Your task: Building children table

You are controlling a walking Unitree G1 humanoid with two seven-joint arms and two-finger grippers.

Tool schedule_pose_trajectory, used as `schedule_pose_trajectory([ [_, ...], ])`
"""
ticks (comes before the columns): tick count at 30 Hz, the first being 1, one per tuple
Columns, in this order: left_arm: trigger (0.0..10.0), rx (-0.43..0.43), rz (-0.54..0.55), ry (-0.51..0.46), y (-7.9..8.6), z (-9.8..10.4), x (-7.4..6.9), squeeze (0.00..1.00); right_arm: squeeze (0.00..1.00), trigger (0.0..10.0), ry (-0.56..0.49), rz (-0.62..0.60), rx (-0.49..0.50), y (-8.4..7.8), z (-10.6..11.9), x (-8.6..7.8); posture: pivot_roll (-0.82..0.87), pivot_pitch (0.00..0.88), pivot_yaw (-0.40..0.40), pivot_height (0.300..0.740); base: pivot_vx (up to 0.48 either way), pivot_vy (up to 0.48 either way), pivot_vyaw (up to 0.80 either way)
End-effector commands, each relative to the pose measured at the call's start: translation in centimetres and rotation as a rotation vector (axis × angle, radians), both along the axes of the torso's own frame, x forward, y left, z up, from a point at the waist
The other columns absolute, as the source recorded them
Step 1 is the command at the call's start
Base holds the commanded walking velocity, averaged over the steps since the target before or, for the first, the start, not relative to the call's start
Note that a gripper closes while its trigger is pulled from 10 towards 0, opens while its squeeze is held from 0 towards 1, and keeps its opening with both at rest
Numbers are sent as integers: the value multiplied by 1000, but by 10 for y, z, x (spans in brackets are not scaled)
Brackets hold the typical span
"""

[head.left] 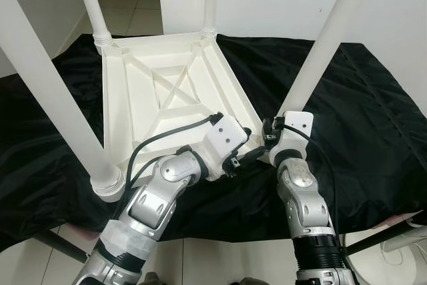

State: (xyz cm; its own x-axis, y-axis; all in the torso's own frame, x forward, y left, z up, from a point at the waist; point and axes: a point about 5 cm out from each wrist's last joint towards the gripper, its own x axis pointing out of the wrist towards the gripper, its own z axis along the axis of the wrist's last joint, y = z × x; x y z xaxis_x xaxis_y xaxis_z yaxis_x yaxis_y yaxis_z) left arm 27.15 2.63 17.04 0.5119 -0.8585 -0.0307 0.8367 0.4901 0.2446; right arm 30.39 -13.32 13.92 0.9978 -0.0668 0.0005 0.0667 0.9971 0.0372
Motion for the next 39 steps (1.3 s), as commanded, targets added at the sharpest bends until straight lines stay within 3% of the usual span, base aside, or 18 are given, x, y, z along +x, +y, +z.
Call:
schedule_pose_trajectory([
  [1,10000,-2,28,1,3,-1,2,0,0,10000,50,-23,14,0,-7,-3,-39,0,-29,740,0,0,0],
  [2,10000,-2,28,1,3,-1,2,0,0,10000,50,-23,14,0,-7,-3,-39,0,-29,740,0,0,0],
  [3,10000,-3,33,-1,4,0,3,0,1000,10000,43,-19,17,0,-6,-3,-33,0,-28,740,0,0,0],
  [11,10000,0,36,2,6,-1,1,0,1000,10000,3,37,22,-6,0,-6,-40,0,-22,740,0,0,0],
  [14,10000,3,30,6,6,-2,0,0,1000,10000,-7,129,2,-15,2,-6,-44,0,-15,740,0,0,0],
  [15,10000,3,25,9,6,-2,0,0,0,10000,-7,187,-22,-19,2,-6,-43,0,-11,740,0,0,0],
  [16,10000,3,18,10,5,-1,-1,0,0,10000,-8,269,-43,-24,2,-5,-43,0,2,740,0,0,0],
  [19,10000,3,14,11,4,-1,-1,0,0,10000,-7,321,-56,-27,2,-5,-45,0,4,740,0,0,0],
  [20,10000,10,7,10,4,-1,-1,0,0,10000,-7,395,-109,-30,1,-6,-45,0,4,740,0,0,0],
  [28,10000,26,0,-2,6,0,3,0,0,10000,18,640,-183,-47,1,3,-48,0,16,740,0,0,0],
  [37,10000,24,-4,-5,4,1,2,0,0,10000,24,705,-216,-50,4,11,-43,0,12,740,0,0,0],
  [39,10000,22,-4,-5,3,1,2,0,0,10000,41,718,-237,-53,4,20,-41,0,2,740,0,0,0],
])
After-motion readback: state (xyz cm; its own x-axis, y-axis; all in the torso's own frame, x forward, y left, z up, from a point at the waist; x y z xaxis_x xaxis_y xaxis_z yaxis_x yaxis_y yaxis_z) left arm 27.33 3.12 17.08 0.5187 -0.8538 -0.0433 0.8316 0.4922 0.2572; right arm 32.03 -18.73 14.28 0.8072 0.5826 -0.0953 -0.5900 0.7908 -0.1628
